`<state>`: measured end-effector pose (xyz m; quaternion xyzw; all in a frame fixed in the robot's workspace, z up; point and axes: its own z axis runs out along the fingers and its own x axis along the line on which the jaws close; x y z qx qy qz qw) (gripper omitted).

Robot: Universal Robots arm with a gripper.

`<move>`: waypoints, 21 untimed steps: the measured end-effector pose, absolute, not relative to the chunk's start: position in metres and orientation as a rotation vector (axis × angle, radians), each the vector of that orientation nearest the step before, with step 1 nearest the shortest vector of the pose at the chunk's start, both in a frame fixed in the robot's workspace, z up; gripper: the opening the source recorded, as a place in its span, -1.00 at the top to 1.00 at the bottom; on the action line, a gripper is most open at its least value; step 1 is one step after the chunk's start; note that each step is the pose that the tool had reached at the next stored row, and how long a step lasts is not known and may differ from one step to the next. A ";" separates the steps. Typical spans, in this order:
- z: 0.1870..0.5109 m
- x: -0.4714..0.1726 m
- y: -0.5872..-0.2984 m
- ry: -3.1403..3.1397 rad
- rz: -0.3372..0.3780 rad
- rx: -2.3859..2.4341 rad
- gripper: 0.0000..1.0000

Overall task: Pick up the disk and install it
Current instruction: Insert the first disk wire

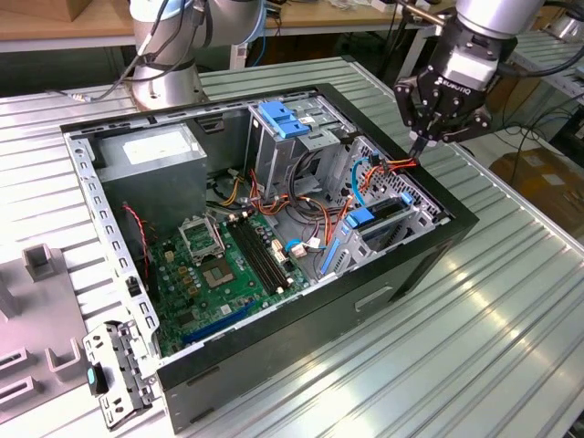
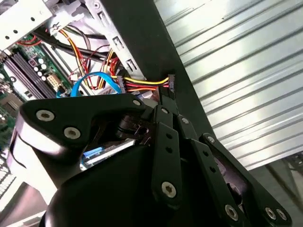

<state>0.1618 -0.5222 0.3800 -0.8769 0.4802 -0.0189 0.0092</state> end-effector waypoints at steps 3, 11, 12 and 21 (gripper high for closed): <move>0.379 0.162 -0.522 1.410 -0.059 -2.785 0.79; 0.379 0.163 -0.522 1.213 -0.056 -2.874 0.52; 0.379 0.163 -0.522 1.205 -0.056 -2.877 0.52; 0.377 0.164 -0.522 0.967 -0.093 -2.973 0.52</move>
